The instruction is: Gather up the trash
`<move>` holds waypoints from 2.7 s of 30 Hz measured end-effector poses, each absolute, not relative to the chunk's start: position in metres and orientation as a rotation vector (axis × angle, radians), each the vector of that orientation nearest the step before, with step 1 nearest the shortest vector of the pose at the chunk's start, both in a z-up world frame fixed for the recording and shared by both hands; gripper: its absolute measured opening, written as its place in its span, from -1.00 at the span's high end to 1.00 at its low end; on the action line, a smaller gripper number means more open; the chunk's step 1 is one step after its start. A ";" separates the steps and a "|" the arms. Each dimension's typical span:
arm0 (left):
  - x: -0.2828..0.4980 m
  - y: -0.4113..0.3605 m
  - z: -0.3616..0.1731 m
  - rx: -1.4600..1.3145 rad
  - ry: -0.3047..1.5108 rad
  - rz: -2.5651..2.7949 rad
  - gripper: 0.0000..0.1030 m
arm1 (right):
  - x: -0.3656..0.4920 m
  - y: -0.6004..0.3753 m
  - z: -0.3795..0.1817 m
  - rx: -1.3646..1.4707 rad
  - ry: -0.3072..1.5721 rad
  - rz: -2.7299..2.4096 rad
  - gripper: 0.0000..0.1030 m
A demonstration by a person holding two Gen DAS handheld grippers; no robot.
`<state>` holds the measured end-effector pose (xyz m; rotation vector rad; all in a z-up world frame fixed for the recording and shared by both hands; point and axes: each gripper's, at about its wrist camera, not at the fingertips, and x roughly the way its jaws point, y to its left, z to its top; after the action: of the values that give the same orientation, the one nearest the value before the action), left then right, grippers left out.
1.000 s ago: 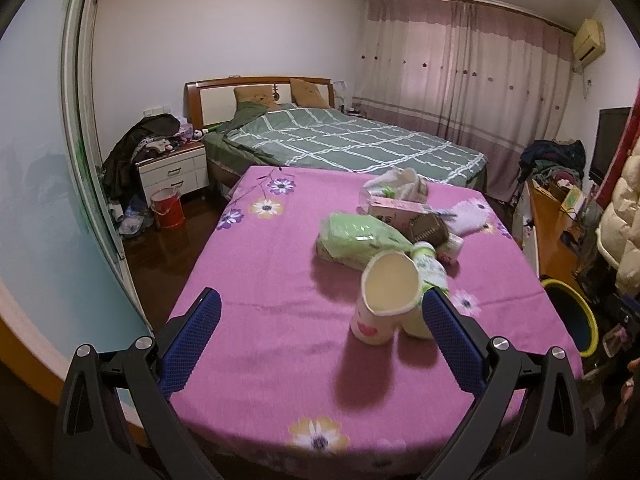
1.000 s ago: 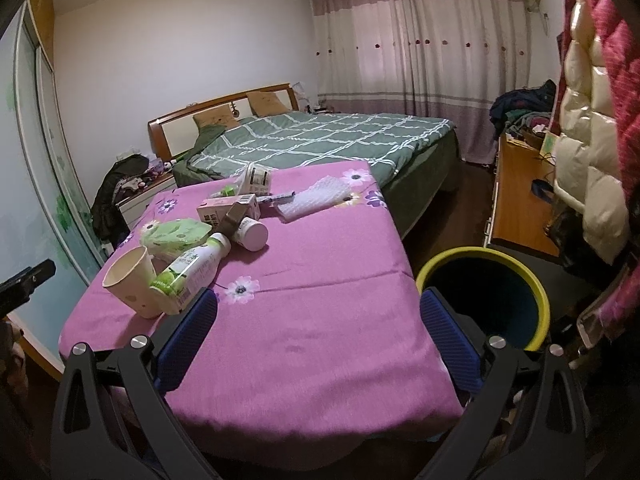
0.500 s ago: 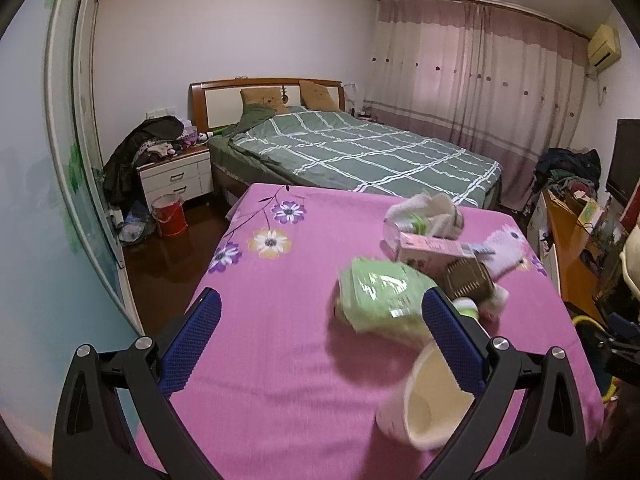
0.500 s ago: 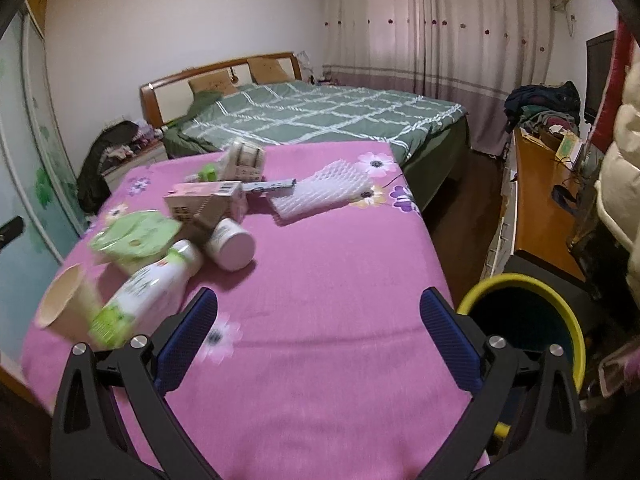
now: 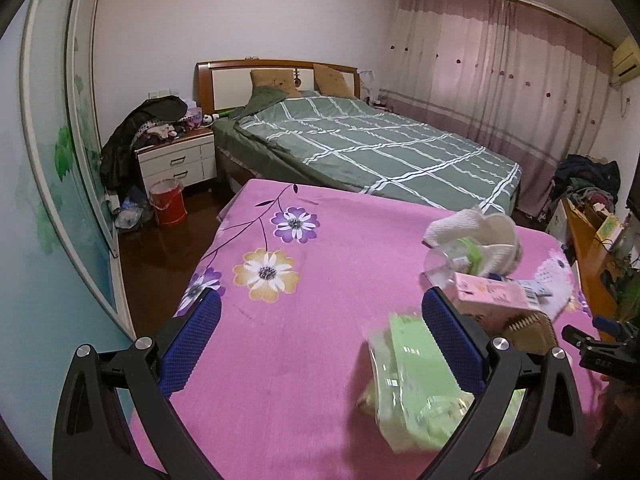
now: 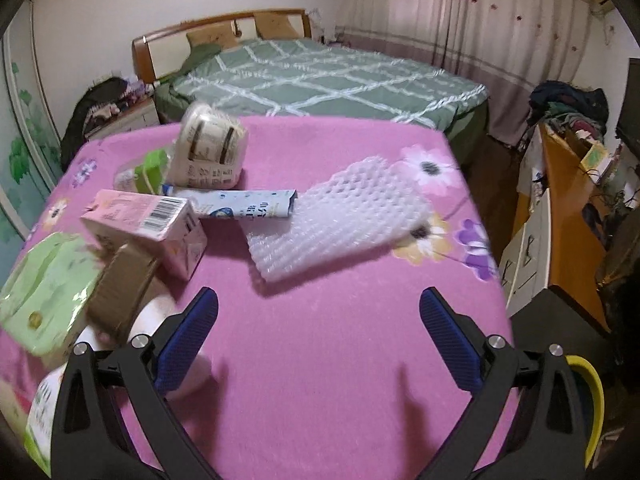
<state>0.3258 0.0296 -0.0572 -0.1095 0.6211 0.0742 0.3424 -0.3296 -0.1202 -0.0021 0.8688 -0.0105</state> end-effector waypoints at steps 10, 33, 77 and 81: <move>0.347 0.039 -0.080 -0.134 0.637 0.074 -0.93 | 0.392 -0.323 -0.135 0.036 0.943 0.010 -0.59; 0.340 0.033 -0.086 -0.107 0.638 0.044 -0.93 | 0.328 -0.360 -0.097 0.181 0.836 -0.036 0.87; 0.272 0.012 -0.036 -0.103 0.522 -0.060 -0.93 | 0.221 -0.449 -0.088 0.288 0.605 -0.293 0.44; 0.234 0.015 -0.026 -0.091 0.512 -0.069 -0.93 | 0.252 -0.424 -0.101 0.209 0.649 -0.252 0.44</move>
<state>0.2345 0.0154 -0.0260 -0.0913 0.5124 -0.0692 0.2515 -0.4242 -0.1010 0.2091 0.6489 -0.2518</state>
